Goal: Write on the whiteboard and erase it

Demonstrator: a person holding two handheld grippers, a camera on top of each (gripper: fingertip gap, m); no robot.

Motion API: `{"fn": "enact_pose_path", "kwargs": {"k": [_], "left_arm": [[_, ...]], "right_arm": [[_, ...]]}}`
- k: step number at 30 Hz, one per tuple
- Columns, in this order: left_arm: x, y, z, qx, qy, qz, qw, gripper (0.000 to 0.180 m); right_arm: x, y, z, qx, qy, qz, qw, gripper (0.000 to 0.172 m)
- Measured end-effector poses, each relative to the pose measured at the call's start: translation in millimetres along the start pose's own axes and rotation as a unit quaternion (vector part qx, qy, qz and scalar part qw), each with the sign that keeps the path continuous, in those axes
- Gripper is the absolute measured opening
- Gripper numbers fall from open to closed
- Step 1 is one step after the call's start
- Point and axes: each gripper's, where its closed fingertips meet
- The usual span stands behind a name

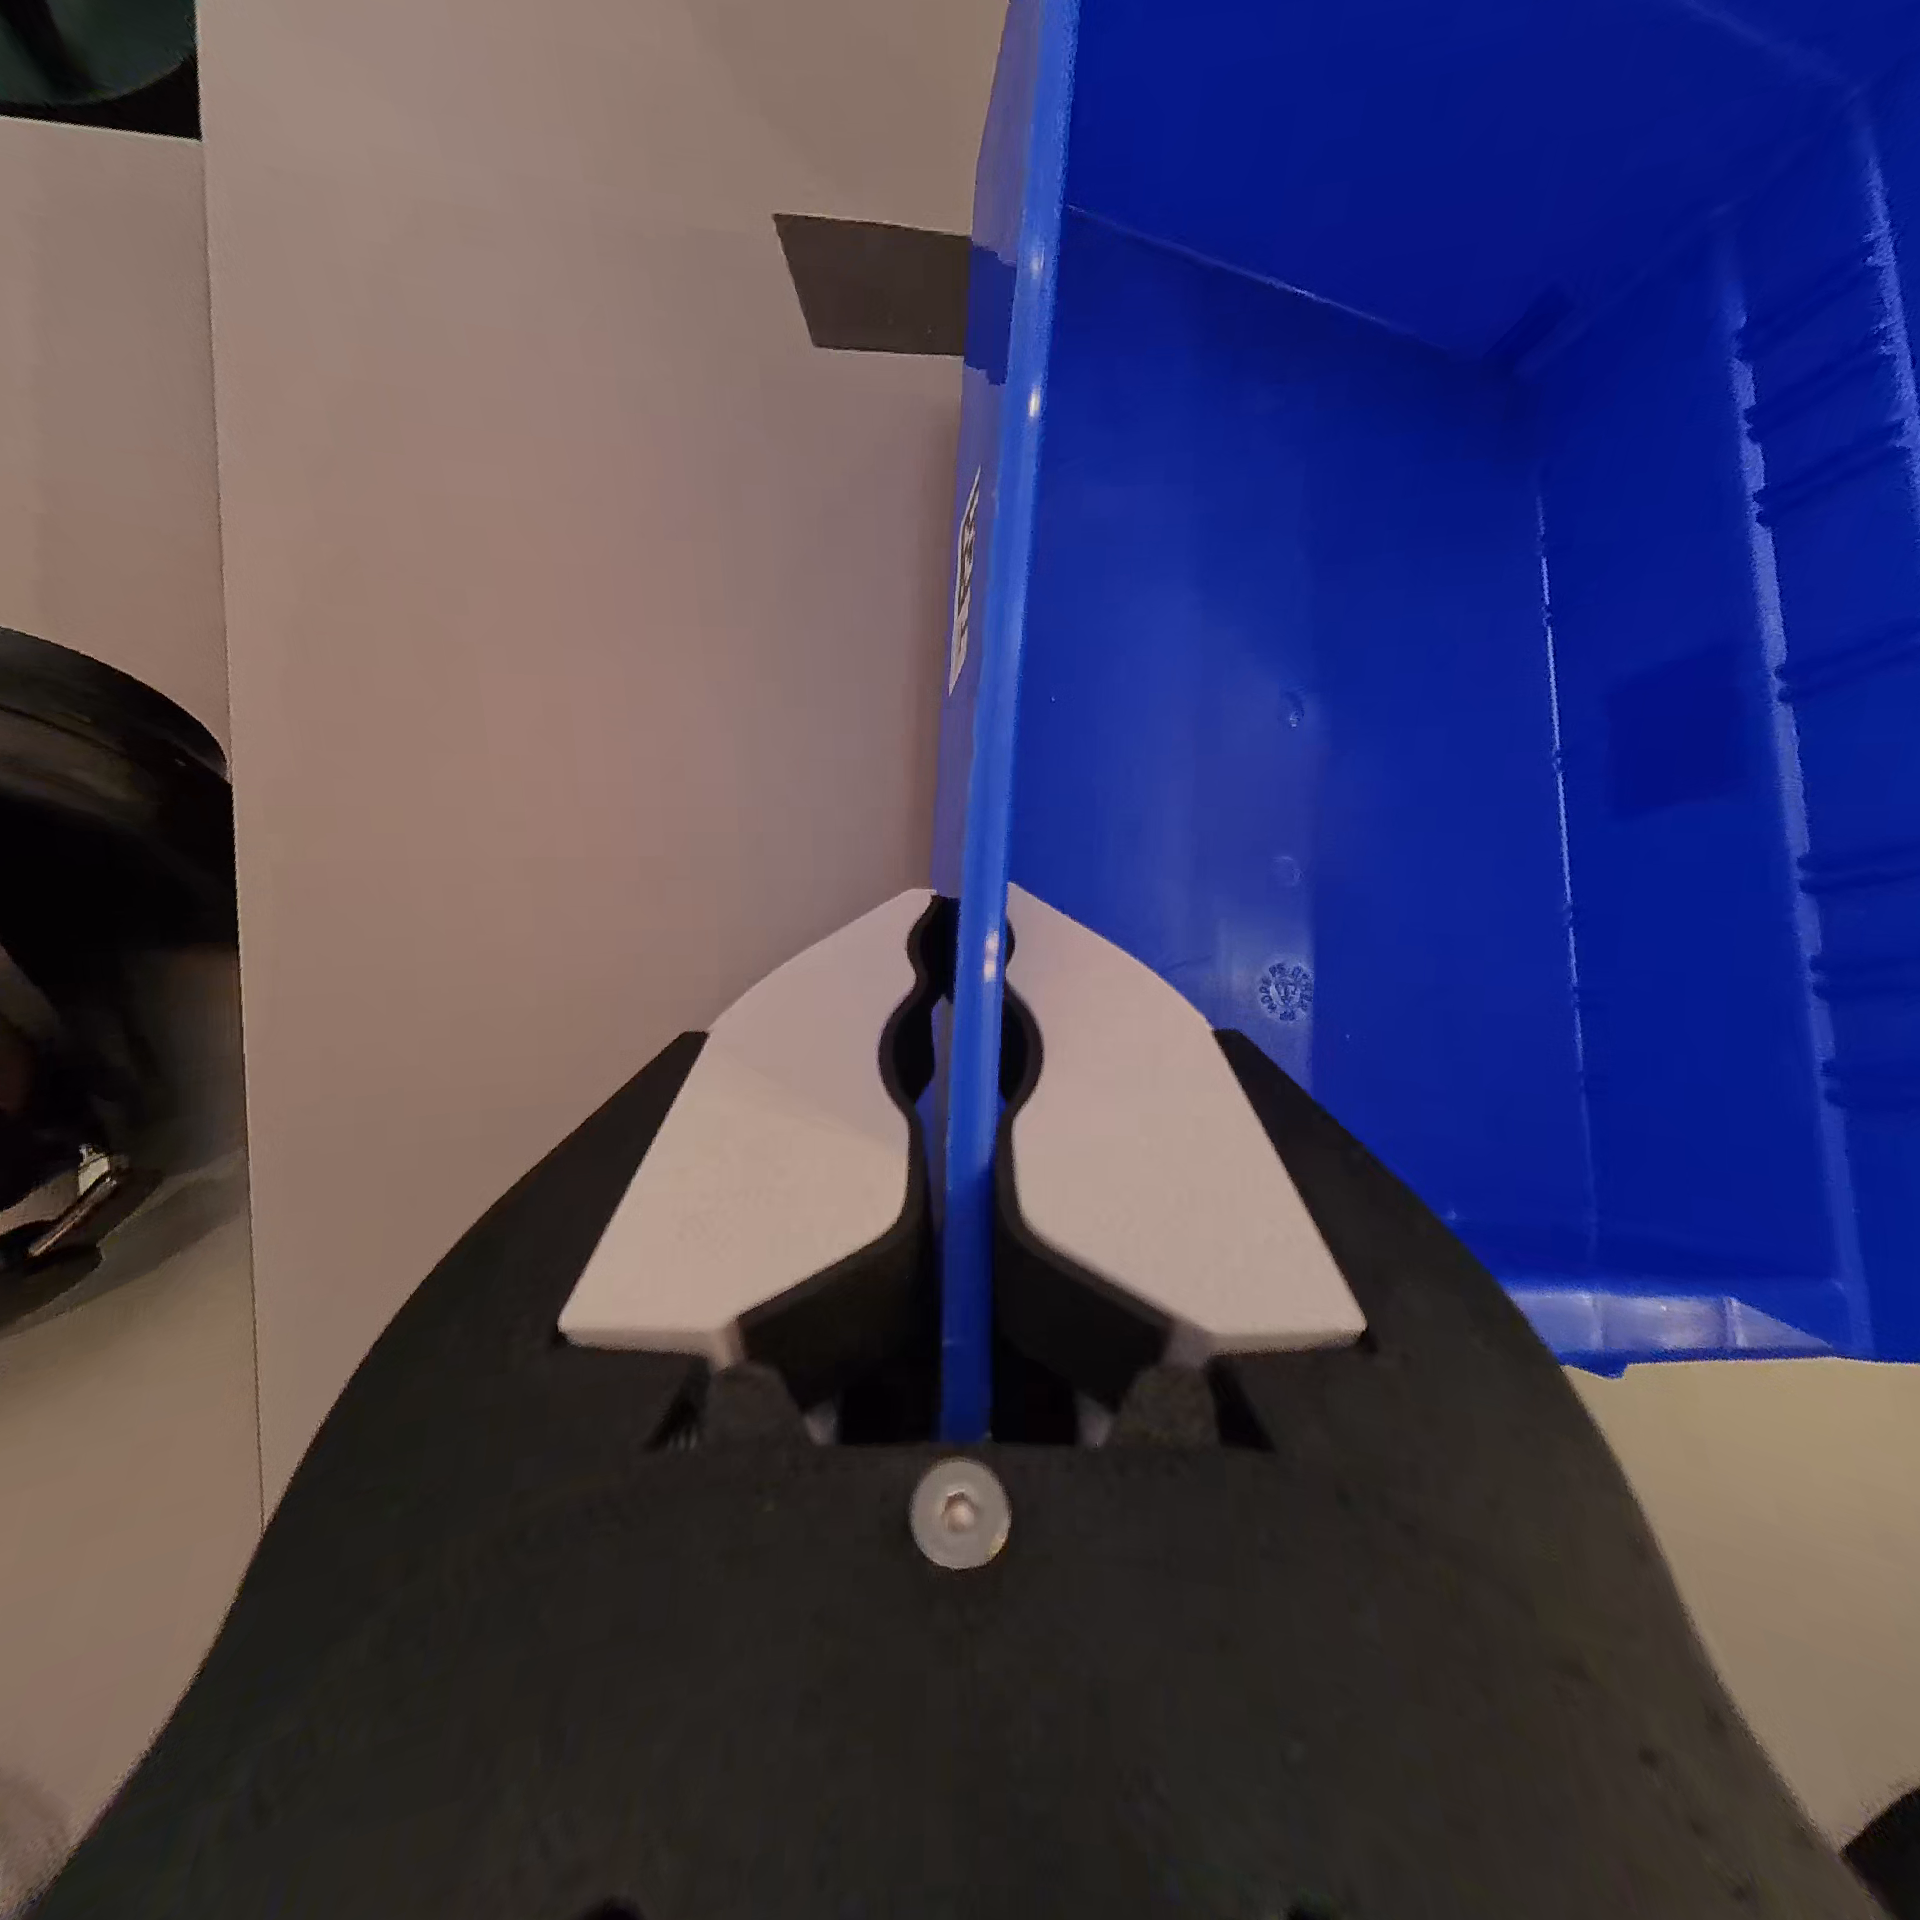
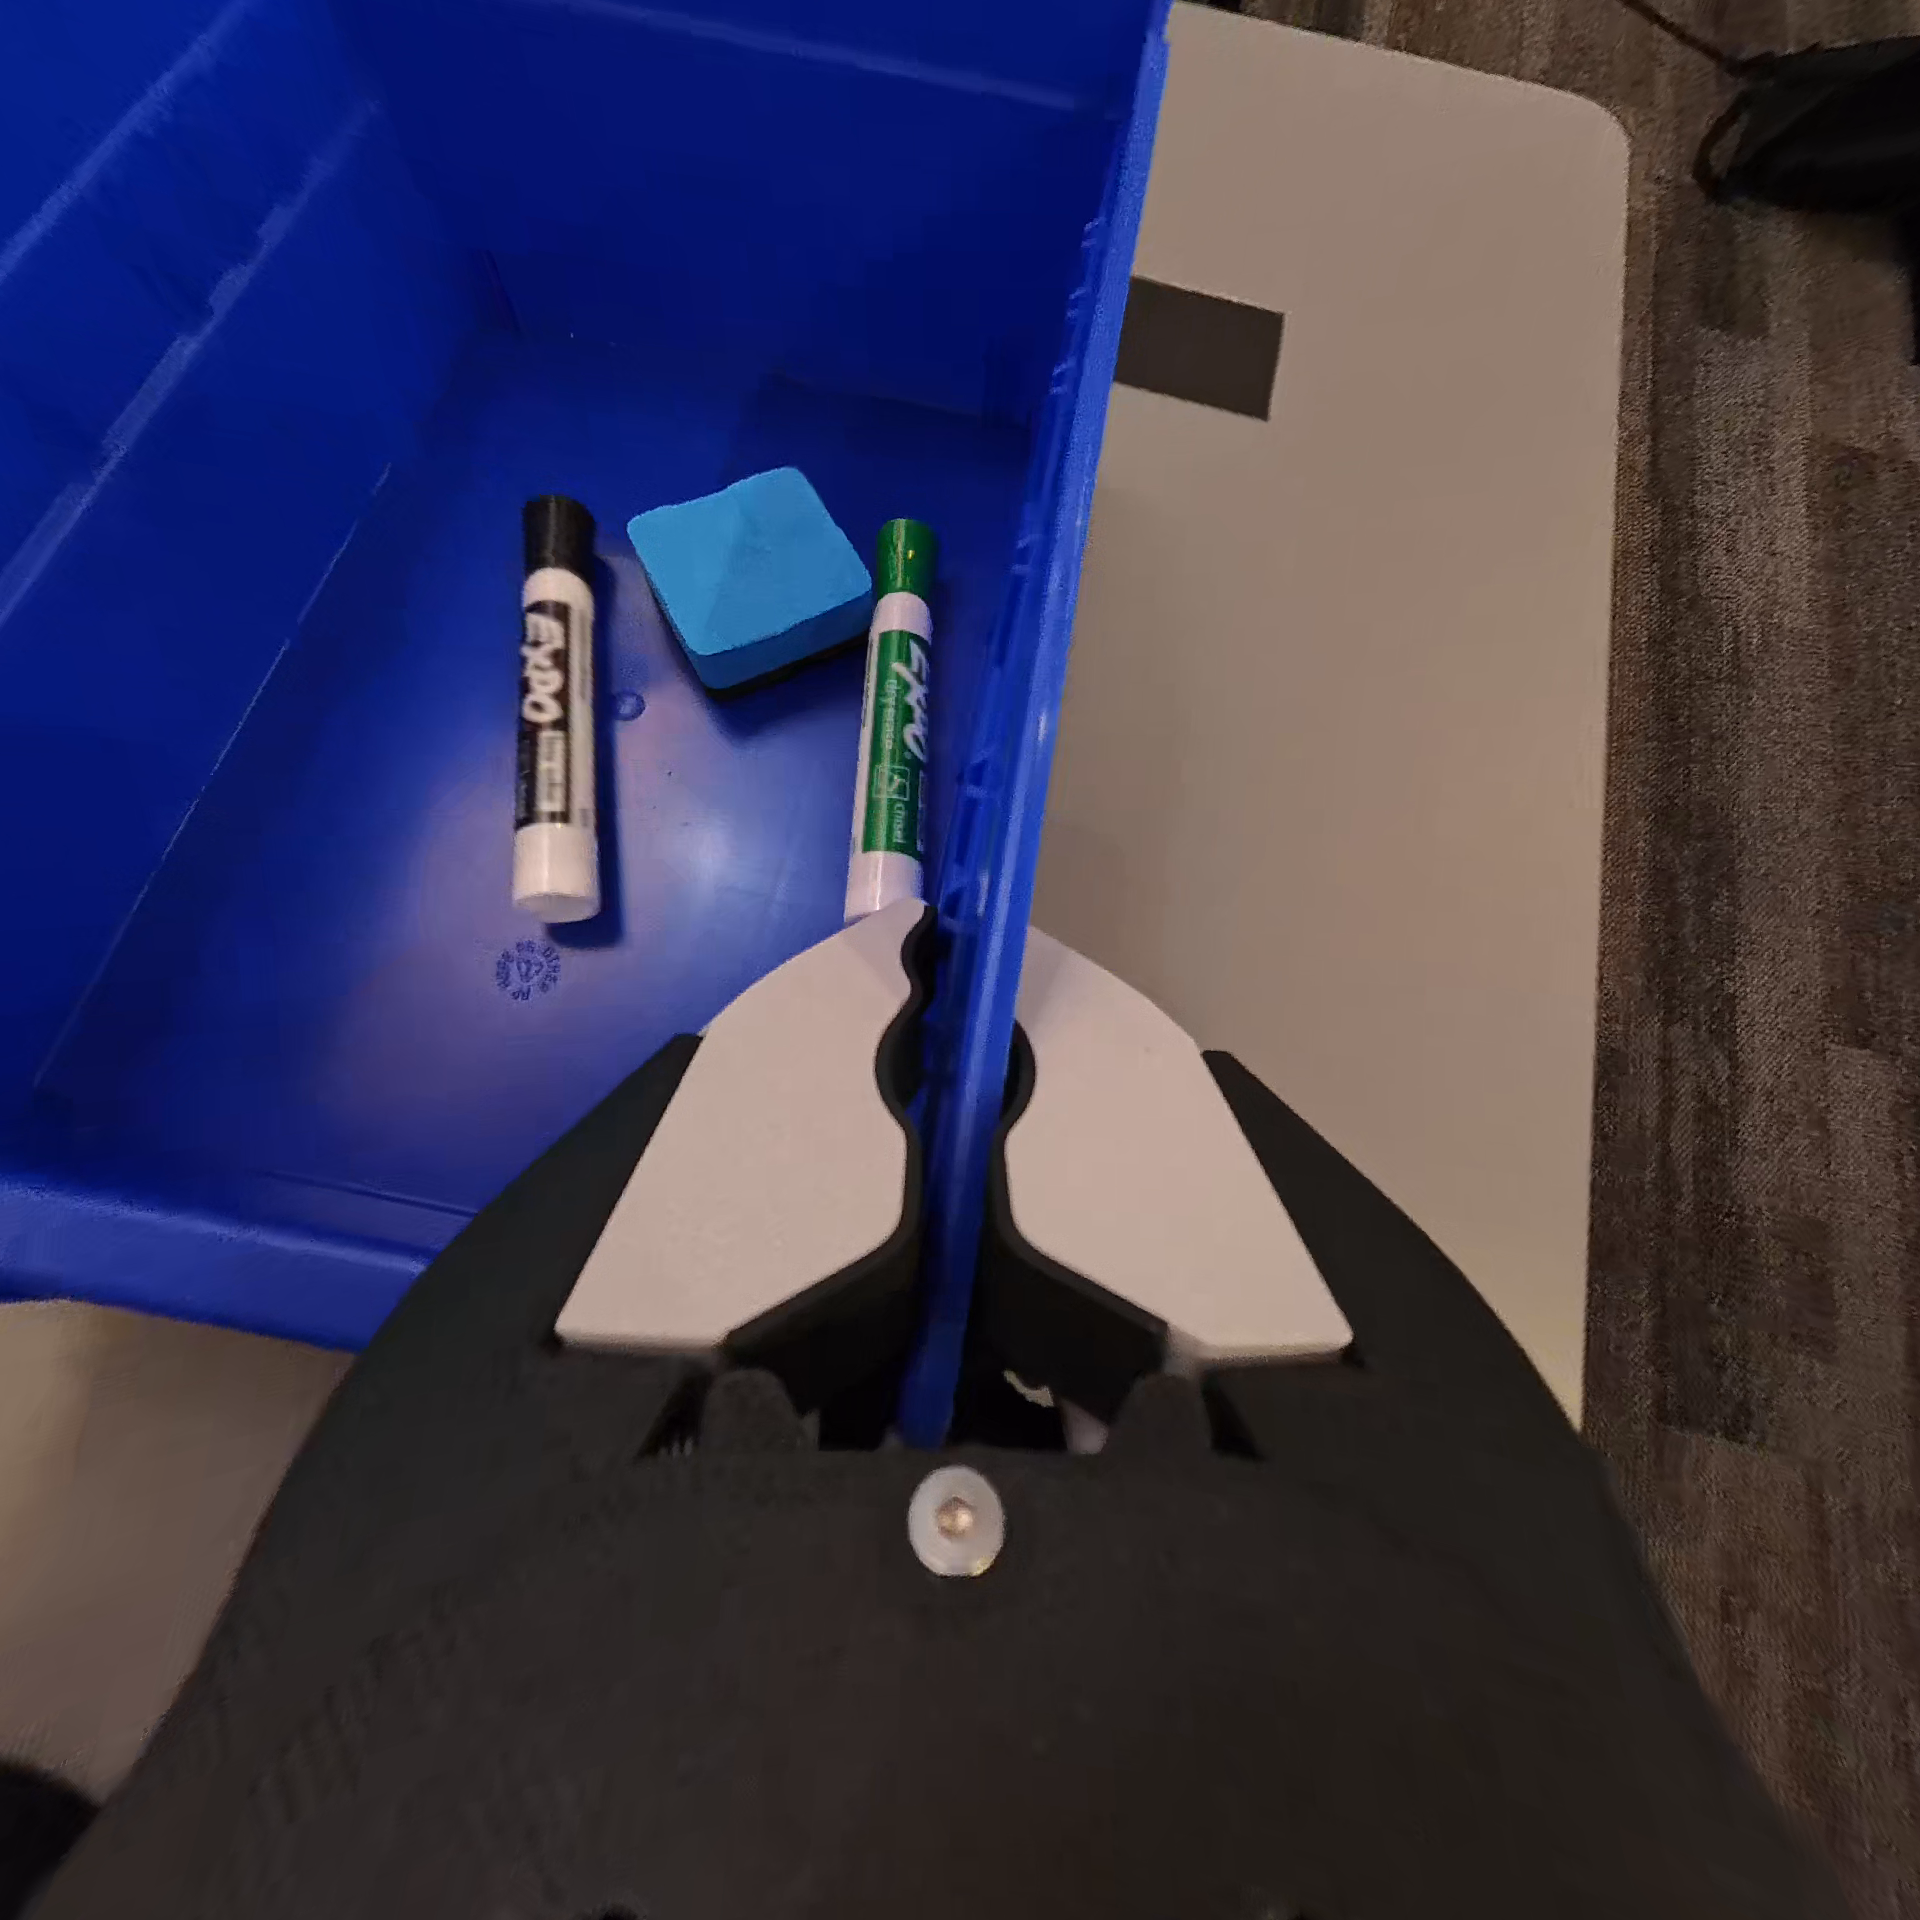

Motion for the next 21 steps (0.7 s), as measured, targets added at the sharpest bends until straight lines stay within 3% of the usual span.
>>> {"fn": "enact_pose_path", "kwargs": {"k": [11,21], "left_arm": [[51,-21,8,-0.002,-0.043,0.027,0.999,0.005],[81,-40,21,-0.004,-0.059,0.045,0.997,0.005]], "right_arm": [[40,59,26,0.023,0.023,-0.043,0.999,0.004],[54,132,35,0.052,0.035,-0.088,0.994,0.004]]}}
Point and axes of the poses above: each gripper's, where its closed fingertips meet, x back along the fingers, z out of its underside, y = z × x across the jaws, and after that the axes turned 7 degrees about -z, right-handed
